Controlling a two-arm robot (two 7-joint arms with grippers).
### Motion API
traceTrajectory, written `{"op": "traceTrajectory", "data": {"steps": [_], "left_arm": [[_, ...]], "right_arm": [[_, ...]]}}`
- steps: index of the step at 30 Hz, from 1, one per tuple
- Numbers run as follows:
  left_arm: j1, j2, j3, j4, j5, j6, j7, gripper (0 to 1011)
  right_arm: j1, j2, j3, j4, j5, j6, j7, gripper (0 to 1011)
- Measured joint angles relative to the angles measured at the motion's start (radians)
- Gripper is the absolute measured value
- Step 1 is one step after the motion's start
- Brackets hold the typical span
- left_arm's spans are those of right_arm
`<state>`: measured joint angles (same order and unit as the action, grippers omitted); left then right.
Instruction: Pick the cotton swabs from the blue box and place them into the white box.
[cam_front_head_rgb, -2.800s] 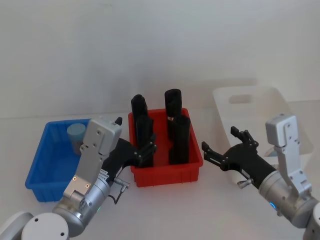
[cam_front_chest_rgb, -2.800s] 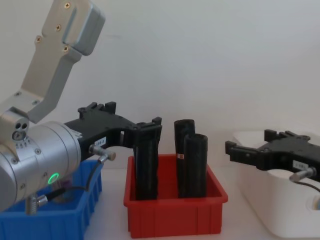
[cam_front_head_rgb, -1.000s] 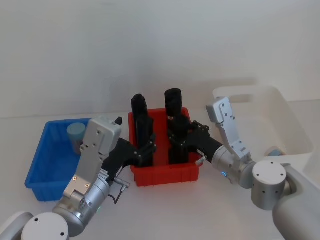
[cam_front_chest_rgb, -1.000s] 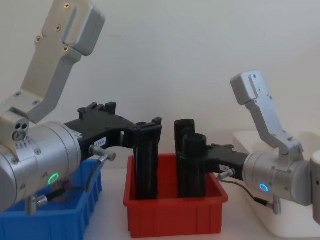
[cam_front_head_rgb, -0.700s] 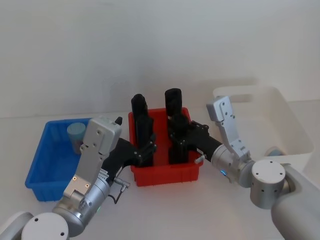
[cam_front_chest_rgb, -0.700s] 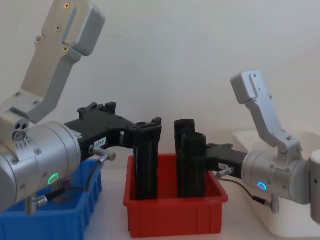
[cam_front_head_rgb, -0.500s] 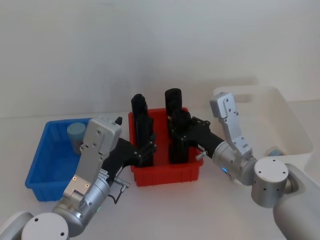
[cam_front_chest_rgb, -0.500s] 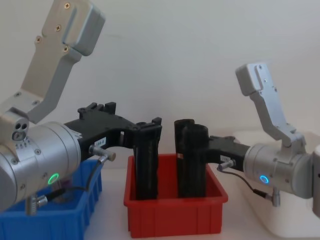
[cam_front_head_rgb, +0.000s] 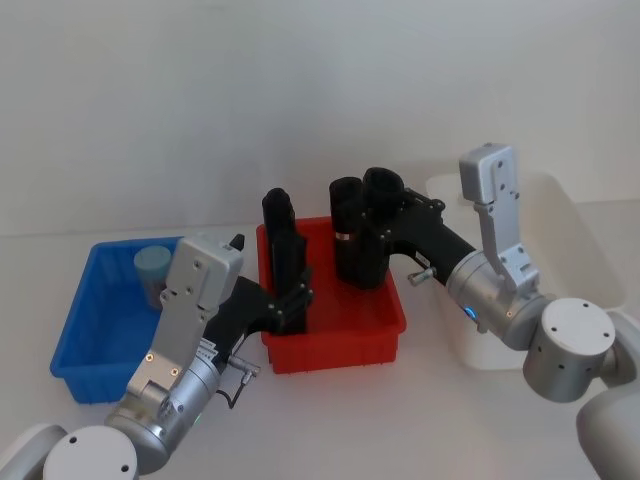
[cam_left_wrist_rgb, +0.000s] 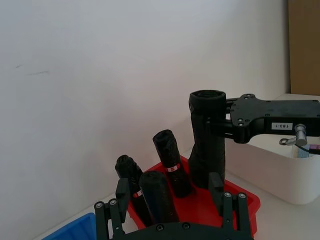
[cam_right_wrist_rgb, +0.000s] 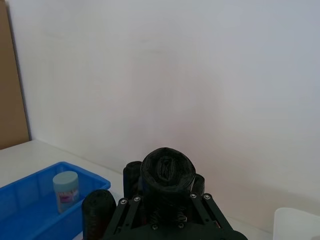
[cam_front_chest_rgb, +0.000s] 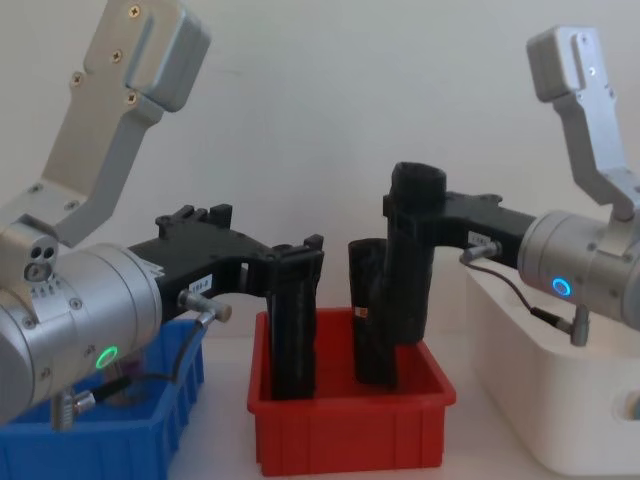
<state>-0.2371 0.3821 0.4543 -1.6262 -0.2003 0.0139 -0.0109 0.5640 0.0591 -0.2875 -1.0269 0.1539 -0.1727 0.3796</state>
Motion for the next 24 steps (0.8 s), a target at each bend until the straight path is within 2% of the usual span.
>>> {"op": "traceTrajectory", "data": {"steps": [11,24], "left_arm": [[0.000,0.000,0.000,0.000,0.000,0.000,0.000,1000],[0.000,0.000,0.000,0.000,0.000,0.000,0.000,1000]], "right_arm": [[-0.075,0.048,0.026,-0.218,-0.017,0.074,-0.084,351],[-0.142,0.116,0.079,-0.386,-0.036,0.195,-0.192,351]]}}
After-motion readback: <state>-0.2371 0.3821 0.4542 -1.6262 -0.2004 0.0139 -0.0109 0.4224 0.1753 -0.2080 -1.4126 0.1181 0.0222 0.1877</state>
